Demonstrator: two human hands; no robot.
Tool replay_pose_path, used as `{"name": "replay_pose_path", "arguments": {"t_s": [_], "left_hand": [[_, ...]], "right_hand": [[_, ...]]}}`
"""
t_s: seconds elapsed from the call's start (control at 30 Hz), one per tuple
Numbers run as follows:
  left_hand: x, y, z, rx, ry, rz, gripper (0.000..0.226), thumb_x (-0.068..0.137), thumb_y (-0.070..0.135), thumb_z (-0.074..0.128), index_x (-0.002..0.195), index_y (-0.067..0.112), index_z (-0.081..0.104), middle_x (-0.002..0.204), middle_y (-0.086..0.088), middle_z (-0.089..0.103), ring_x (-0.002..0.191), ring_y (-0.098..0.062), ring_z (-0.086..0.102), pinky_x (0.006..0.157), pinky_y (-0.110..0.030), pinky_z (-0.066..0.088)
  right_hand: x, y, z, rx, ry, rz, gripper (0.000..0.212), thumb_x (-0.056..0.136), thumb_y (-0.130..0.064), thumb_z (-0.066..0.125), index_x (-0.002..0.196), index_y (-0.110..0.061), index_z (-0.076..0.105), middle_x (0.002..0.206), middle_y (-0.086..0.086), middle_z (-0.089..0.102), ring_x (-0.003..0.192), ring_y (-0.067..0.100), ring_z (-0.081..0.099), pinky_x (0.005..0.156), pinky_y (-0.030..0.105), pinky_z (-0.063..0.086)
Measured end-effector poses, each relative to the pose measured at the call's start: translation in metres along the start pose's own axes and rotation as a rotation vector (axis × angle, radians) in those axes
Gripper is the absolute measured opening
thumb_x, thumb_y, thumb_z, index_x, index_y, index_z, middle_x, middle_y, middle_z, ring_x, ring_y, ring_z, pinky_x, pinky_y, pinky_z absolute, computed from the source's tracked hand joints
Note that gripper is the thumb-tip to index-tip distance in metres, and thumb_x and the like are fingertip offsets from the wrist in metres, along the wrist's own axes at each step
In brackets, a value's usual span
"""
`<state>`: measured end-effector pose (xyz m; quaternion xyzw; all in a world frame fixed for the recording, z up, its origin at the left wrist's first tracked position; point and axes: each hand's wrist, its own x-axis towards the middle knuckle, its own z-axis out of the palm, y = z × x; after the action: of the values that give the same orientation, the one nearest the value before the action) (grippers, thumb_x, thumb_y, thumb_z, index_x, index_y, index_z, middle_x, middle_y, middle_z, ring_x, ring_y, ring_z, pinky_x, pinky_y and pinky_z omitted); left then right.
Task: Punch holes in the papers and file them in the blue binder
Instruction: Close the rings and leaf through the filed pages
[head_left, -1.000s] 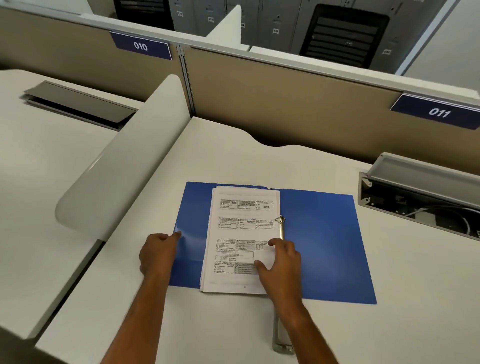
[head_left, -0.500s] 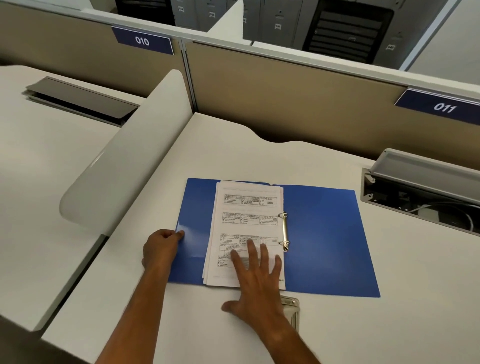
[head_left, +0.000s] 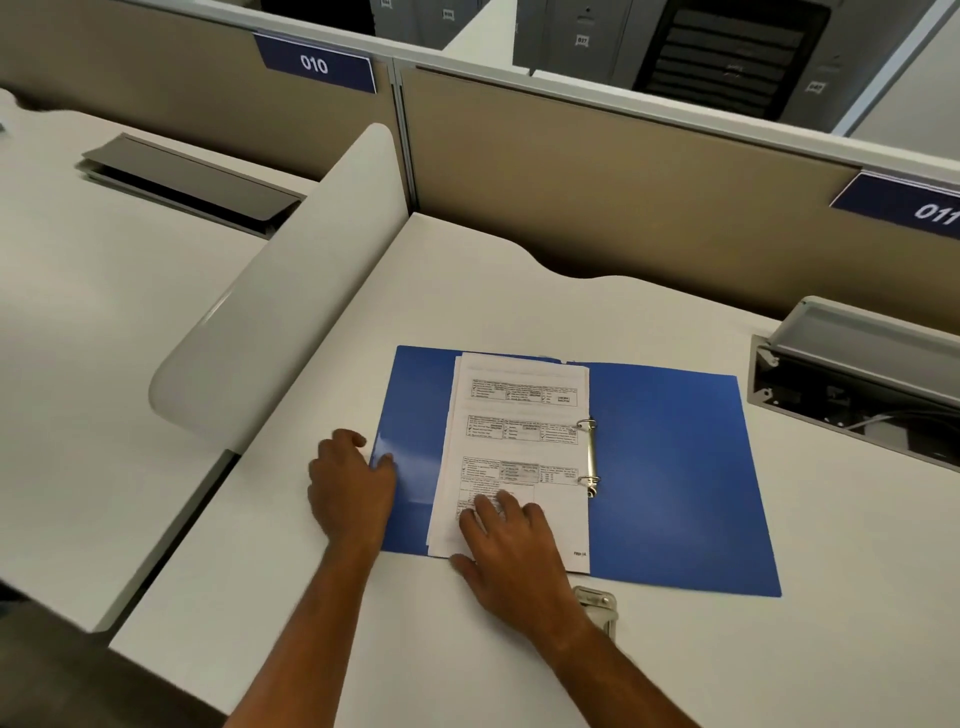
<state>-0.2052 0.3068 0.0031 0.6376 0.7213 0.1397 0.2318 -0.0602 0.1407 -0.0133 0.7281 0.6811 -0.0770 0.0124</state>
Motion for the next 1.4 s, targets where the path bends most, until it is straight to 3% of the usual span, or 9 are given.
{"name": "replay_pose_path", "arguments": {"t_s": [0.23,0.53,0.67,0.83,0.93,1.03,1.2,1.3,1.4], "left_hand": [[-0.052,0.037,0.028,-0.19,-0.198,-0.017,0.025,0.094,0.035,0.074,0.112,0.017,0.07,0.1,-0.001,0.074,0.087,-0.017,0.064,0.075,-0.028,0.046],[-0.05,0.048,0.033,-0.317,-0.293,-0.141,0.024,0.096,0.039,0.073,0.102,0.017,0.078,0.101,-0.003,0.079,0.078,-0.019,0.071,0.058,-0.02,0.051],[-0.052,0.055,0.029,-0.386,-0.363,-0.087,0.018,0.094,0.035,0.076,0.092,0.018,0.076,0.095,-0.002,0.079,0.081,-0.022,0.076,0.074,-0.033,0.065],[-0.066,0.088,0.018,-0.598,-0.455,-0.169,0.039,0.099,0.058,0.058,0.093,0.022,0.073,0.091,-0.001,0.076,0.086,-0.019,0.072,0.07,-0.027,0.053],[-0.073,0.102,0.023,-0.674,-0.639,-0.198,0.045,0.099,0.06,0.053,0.099,0.02,0.074,0.098,-0.003,0.079,0.088,-0.019,0.075,0.07,-0.028,0.055],[-0.083,0.105,0.024,-0.772,-0.74,-0.1,0.049,0.096,0.057,0.056,0.102,0.015,0.08,0.099,-0.002,0.082,0.096,-0.024,0.078,0.078,-0.031,0.06],[-0.065,0.072,0.011,-0.524,-0.319,0.071,0.024,0.098,0.035,0.071,0.118,0.022,0.073,0.119,-0.001,0.073,0.113,-0.027,0.068,0.092,-0.037,0.056],[-0.036,0.039,0.001,-0.078,-0.109,-0.001,0.05,0.092,0.043,0.074,0.136,0.021,0.062,0.141,-0.013,0.061,0.125,-0.043,0.056,0.1,-0.057,0.05],[-0.016,0.024,-0.005,0.068,-0.159,-0.153,0.074,0.088,0.052,0.077,0.147,0.017,0.049,0.148,-0.02,0.053,0.131,-0.05,0.048,0.103,-0.065,0.042]], "right_hand": [[0.002,-0.014,0.004,0.156,0.126,0.087,0.049,0.098,-0.056,0.053,0.127,-0.018,0.066,0.127,0.008,0.071,0.117,0.036,0.068,0.091,0.049,0.059],[0.016,-0.015,-0.009,0.598,0.197,0.419,0.069,0.088,-0.059,0.075,0.147,-0.029,0.055,0.157,0.0,0.052,0.123,0.025,0.069,0.094,0.034,0.062],[0.025,-0.004,-0.022,0.843,0.193,0.549,0.057,0.094,-0.052,0.075,0.142,-0.028,0.058,0.148,-0.007,0.052,0.127,0.019,0.064,0.099,0.024,0.056],[0.031,0.022,-0.05,1.261,0.23,0.694,0.042,0.098,-0.045,0.074,0.133,-0.029,0.056,0.133,-0.006,0.063,0.118,0.017,0.065,0.089,0.018,0.052],[0.026,0.046,-0.059,1.268,0.289,0.766,0.044,0.099,-0.042,0.074,0.134,-0.018,0.064,0.134,0.0,0.069,0.117,0.021,0.068,0.09,0.026,0.06],[0.011,0.08,-0.064,1.137,0.326,0.794,0.032,0.097,-0.023,0.079,0.126,-0.01,0.075,0.125,0.005,0.077,0.109,0.023,0.074,0.074,0.011,0.055],[-0.031,0.15,-0.081,1.154,0.276,0.871,0.022,0.097,-0.015,0.078,0.118,-0.009,0.076,0.113,0.004,0.077,0.099,0.022,0.073,0.07,0.023,0.055],[-0.06,0.193,-0.078,1.152,0.322,0.954,0.029,0.097,-0.015,0.078,0.124,-0.009,0.074,0.116,0.005,0.076,0.103,0.027,0.073,0.076,0.03,0.058],[-0.084,0.228,-0.067,1.165,0.349,1.053,0.033,0.096,-0.013,0.078,0.128,-0.007,0.073,0.121,0.009,0.076,0.108,0.033,0.072,0.095,0.045,0.06]]}}
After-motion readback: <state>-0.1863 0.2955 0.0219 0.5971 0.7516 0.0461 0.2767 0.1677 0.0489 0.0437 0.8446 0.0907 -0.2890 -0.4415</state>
